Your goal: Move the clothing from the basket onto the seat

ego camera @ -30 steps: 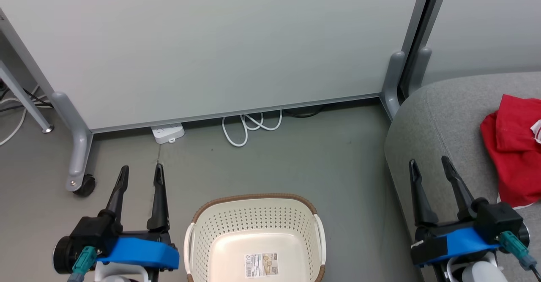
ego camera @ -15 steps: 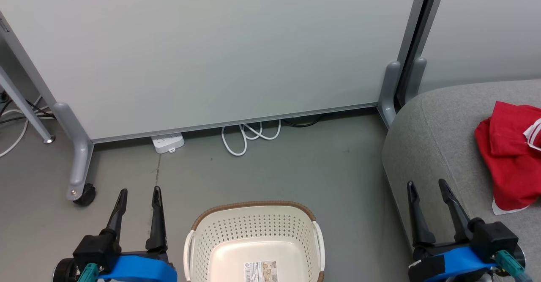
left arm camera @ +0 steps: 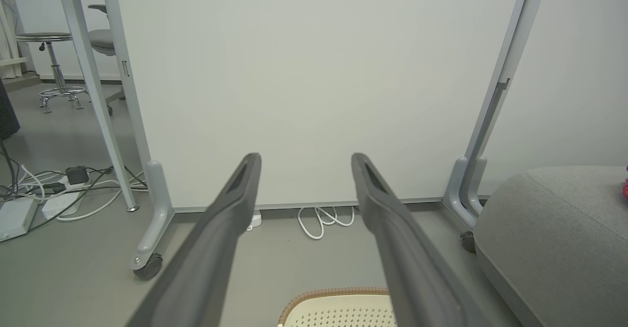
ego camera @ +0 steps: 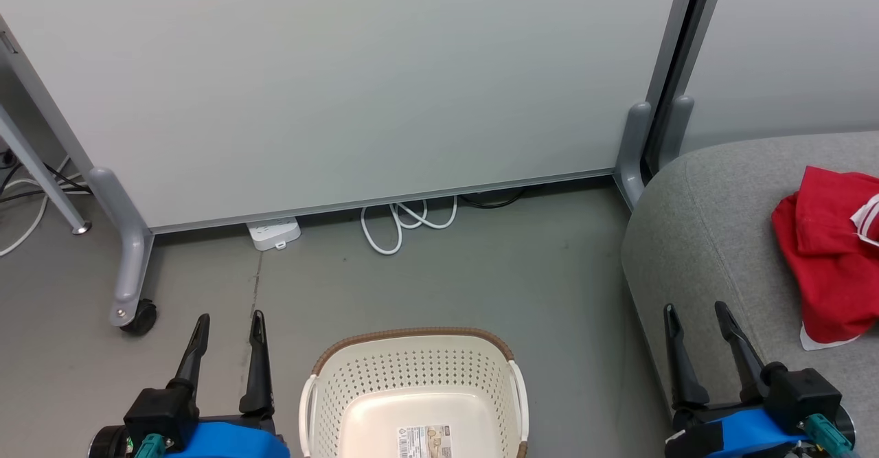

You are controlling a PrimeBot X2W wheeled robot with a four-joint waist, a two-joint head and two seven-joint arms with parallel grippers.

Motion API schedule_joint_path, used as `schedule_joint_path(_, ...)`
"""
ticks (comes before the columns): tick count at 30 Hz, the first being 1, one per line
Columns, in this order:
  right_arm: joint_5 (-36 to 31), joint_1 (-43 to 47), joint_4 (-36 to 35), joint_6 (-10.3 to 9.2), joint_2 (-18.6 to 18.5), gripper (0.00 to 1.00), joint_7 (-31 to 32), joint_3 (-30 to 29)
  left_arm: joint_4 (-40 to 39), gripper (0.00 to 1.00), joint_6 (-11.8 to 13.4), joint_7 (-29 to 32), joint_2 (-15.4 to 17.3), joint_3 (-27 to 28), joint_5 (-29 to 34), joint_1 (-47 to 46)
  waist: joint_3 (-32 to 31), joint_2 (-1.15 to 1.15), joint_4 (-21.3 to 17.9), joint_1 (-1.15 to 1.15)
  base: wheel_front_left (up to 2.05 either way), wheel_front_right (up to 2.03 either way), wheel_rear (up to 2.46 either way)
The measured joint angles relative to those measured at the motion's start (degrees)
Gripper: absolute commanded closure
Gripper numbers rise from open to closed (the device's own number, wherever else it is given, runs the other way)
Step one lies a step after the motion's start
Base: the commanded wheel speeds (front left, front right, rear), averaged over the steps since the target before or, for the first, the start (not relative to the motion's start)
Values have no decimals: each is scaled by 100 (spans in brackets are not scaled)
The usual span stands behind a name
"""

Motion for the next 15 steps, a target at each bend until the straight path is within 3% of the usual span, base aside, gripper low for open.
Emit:
schedule_joint_path(12,-10,-3,94,0,9,0,0,-1,32,0,-1,0,-3,3,-1,3,-45,0,19,0,0,0,0)
schedule_joint_path(13,-9,-2,108,0,10,100,0,1,43,100,-9,1,-4,1,-1,5,-50,0,19,0,0,0,0)
schedule_joint_path(15,-7,36,200,3,11,100,2,8,138,100,-9,13,-15,-11,-9,37,-51,0,19,0,0,0,0)
